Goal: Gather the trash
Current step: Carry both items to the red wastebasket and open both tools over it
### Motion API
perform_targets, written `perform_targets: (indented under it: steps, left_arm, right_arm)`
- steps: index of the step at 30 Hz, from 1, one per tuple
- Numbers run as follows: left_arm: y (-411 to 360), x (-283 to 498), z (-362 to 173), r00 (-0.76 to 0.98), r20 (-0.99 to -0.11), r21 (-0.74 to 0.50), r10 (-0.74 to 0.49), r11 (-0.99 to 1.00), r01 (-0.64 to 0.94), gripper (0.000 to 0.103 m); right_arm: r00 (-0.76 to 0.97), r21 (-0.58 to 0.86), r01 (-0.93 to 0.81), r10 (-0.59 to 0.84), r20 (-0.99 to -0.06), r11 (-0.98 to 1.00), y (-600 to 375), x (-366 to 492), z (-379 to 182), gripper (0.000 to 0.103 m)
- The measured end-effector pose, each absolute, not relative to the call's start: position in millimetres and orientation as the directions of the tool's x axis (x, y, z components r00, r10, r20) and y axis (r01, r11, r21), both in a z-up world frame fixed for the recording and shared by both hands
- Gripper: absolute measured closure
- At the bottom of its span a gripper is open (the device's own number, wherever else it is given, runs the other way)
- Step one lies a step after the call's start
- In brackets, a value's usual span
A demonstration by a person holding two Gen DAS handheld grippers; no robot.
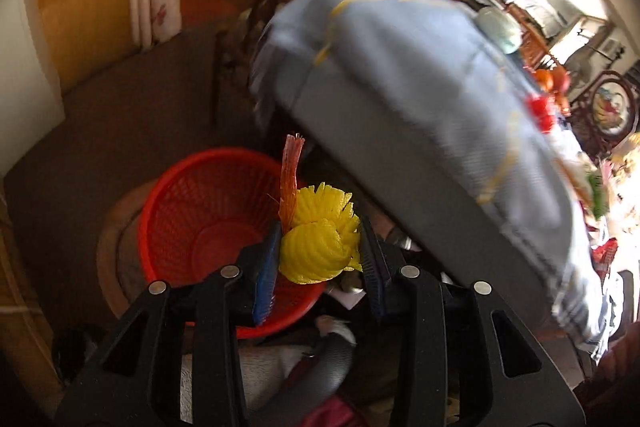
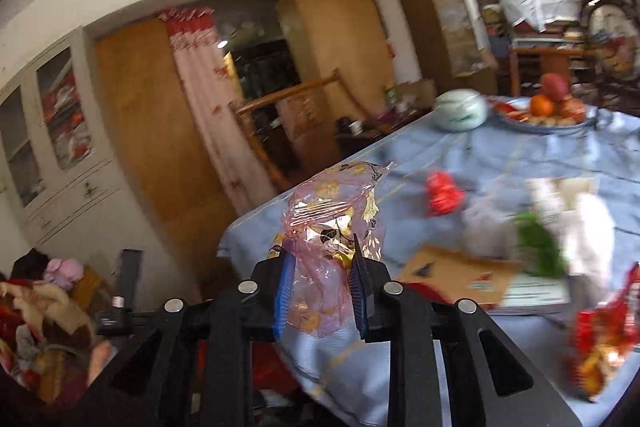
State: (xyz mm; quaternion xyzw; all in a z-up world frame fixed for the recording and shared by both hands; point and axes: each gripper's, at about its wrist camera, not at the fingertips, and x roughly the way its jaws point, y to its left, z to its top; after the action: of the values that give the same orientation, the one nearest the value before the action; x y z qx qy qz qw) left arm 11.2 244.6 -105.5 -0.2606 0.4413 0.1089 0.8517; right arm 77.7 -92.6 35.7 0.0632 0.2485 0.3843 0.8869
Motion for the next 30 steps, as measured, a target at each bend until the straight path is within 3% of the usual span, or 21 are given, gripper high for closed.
perform_targets:
  steps: [1, 3, 4, 5, 12, 14, 19, 20, 22, 26, 30]
  left_arm:
    - [249.3, 11.6, -113.2, 0.582, -0.812, -0.354, -0.048, 0.833, -0.425, 0.062]
    - [260.5, 13.6, -128.6, 0.553, -0.832, -0.346, -0.041, 0.817, -0.461, 0.048]
    - [267.6, 13.3, -137.5, 0.534, -0.845, -0.344, -0.036, 0.800, -0.491, 0.032]
    - [273.1, 10.9, -144.1, 0.523, -0.851, -0.352, -0.037, 0.779, -0.518, 0.024]
    - [308.5, -9.3, -137.7, 0.512, -0.855, -0.322, 0.089, 0.682, -0.656, 0.021]
    - [319.6, -18.2, -133.3, 0.510, -0.849, -0.316, 0.136, 0.644, -0.697, 0.015]
    - [340.6, -29.2, -131.3, 0.470, -0.852, -0.276, 0.232, 0.564, -0.779, 0.013]
    - [345.0, -28.0, -133.9, 0.462, -0.856, -0.271, 0.232, 0.560, -0.783, 0.013]
    - [348.9, -28.2, -139.4, 0.452, -0.866, -0.268, 0.215, 0.563, -0.782, 0.013]
    - [348.8, -27.2, -145.7, 0.445, -0.874, -0.268, 0.198, 0.566, -0.779, 0.013]
    - [342.8, -27.8, -141.2, 0.457, -0.867, -0.273, 0.201, 0.575, -0.771, 0.013]
  right_arm:
    - [0.549, 0.298, -0.675, 0.730, -0.408, 0.675, -74.1, 77.2, 33.3, 0.078]
    - [0.497, 0.296, -0.710, 0.753, -0.432, 0.639, -43.8, 75.9, 28.5, 0.078]
    - [0.462, 0.297, -0.731, 0.766, -0.448, 0.614, -25.6, 75.3, 25.9, 0.078]
    - [0.430, 0.297, -0.749, 0.776, -0.461, 0.592, -9.2, 75.0, 23.1, 0.078]
    - [0.249, 0.299, -0.825, 0.784, -0.569, 0.480, 96.8, 69.1, -6.6, 0.077]
    - [0.204, 0.309, -0.830, 0.768, -0.606, 0.464, 115.2, 69.3, -20.0, 0.077]
    - [0.163, 0.300, -0.831, 0.720, -0.675, 0.469, 153.0, 75.3, -49.1, 0.064]
    - [0.163, 0.294, -0.832, 0.714, -0.681, 0.470, 158.0, 75.1, -50.8, 0.063]
    - [0.158, 0.295, -0.834, 0.714, -0.682, 0.467, 166.7, 75.4, -54.3, 0.050]
    - [0.191, 0.266, -0.837, 0.709, -0.678, 0.479, 166.7, 75.3, -52.9, 0.046]
    - [0.225, 0.262, -0.826, 0.720, -0.656, 0.498, 147.8, 79.1, -46.0, 0.035]
